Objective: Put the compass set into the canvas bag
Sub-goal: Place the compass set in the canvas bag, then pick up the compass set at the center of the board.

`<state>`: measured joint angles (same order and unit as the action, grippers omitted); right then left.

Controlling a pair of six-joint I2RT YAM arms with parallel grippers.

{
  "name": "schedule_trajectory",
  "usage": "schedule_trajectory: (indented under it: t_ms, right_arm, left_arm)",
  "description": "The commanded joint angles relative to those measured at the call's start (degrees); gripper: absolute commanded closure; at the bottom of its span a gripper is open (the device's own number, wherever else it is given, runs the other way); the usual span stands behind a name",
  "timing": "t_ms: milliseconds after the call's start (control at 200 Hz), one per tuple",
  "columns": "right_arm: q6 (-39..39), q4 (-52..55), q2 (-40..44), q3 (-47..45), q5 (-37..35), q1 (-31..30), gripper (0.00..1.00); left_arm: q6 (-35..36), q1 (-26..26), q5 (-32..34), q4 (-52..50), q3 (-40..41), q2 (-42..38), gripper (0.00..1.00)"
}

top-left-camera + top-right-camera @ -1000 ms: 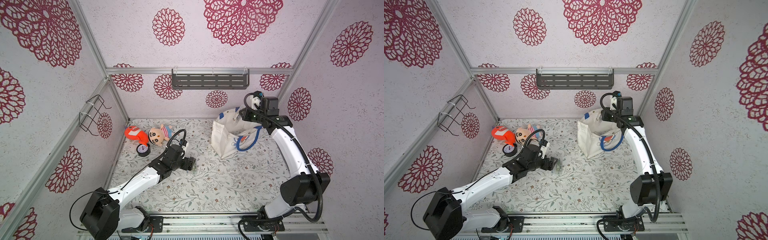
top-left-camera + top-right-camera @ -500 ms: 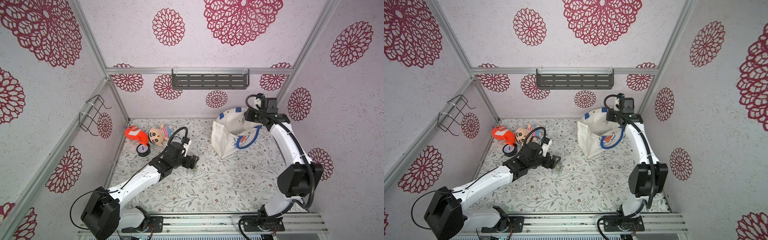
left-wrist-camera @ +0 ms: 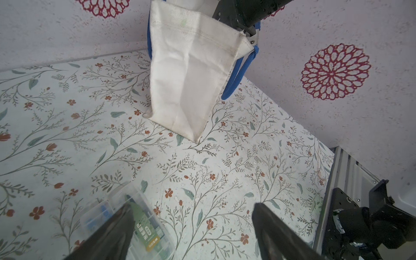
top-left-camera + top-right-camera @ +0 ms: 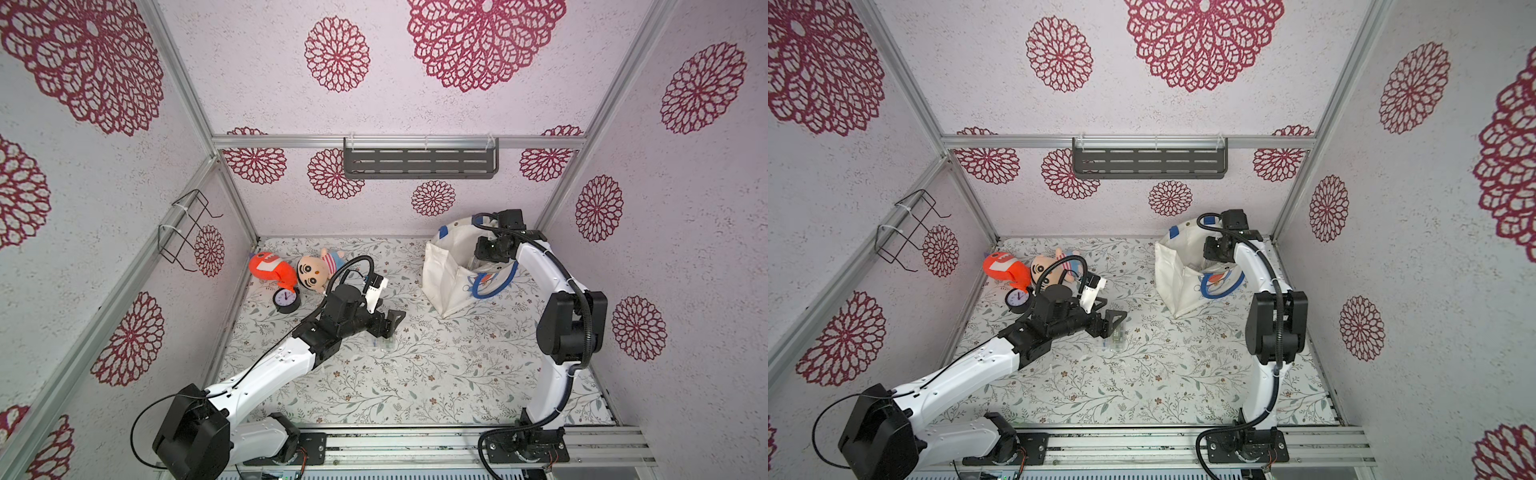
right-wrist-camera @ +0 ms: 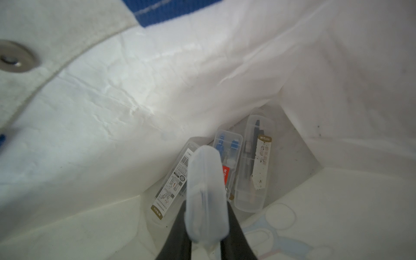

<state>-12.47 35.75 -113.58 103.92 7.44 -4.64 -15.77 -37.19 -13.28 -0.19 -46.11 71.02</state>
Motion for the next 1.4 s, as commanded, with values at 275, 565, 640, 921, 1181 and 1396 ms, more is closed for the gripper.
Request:
schedule_trajectory:
  t_ms: [275, 565, 640, 921, 1181, 1396]
  right_arm:
    - [2.25, 6.00, -1.47, 2.52, -4.85, -0.10, 0.62]
    - [2.19, 5.28, 2.24, 2.74, -5.48, -0.45, 0.52]
    - [2.01, 4.23, 5.35, 2.11, -5.94, -0.87, 0.50]
    - [1.46, -4.61, 21.69, -7.62, -5.33, -3.17, 0.49]
    - [2.08, -15.92, 35.92, -25.03, 3.62, -10.36, 0.49]
    - [3.00, -17.69, 39.70, -34.17, 5.07, -16.90, 0.51]
  left_arm:
    - [1.01, -0.43, 0.76, 0.63, 0.35, 0.69, 0.13]
    - [-2.52, -0.43, 8.75, -6.40, -0.98, 3.01, 0.13]
    - [-5.24, -0.43, 10.40, -7.90, -1.05, 3.65, 0.14]
    - [-13.19, -0.43, 16.09, -16.59, -3.23, 10.16, 0.16]
    - [-18.17, 0.35, 19.96, -23.21, -7.43, 19.50, 0.19]
    - [-18.82, 0.89, 19.78, -26.68, -11.60, 25.61, 0.20]
